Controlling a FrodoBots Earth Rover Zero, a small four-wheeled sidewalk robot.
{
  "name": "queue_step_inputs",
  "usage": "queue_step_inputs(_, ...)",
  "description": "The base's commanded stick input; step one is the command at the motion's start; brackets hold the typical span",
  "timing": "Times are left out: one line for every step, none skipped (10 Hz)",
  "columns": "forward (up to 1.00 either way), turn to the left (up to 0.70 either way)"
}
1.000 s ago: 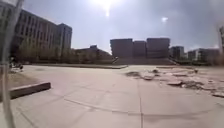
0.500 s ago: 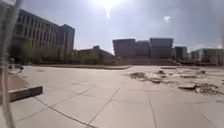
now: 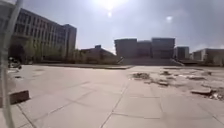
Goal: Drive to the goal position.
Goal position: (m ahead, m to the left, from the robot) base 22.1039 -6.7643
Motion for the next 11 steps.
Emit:
queue_step_inputs(0.85, 0.07)
queue_step_inputs(0.85, 0.08)
queue_step_inputs(0.85, 0.08)
queue_step_inputs(0.85, 0.25)
queue_step_inputs(0.85, 0.34)
queue_step_inputs(0.85, 0.15)
queue_step_inputs(0.85, 0.05)
queue_step_inputs(0.85, 0.0)
queue_step_inputs(0.85, 0.01)
queue_step_inputs(0.85, 0.02)
queue_step_inputs(0.85, 0.02)
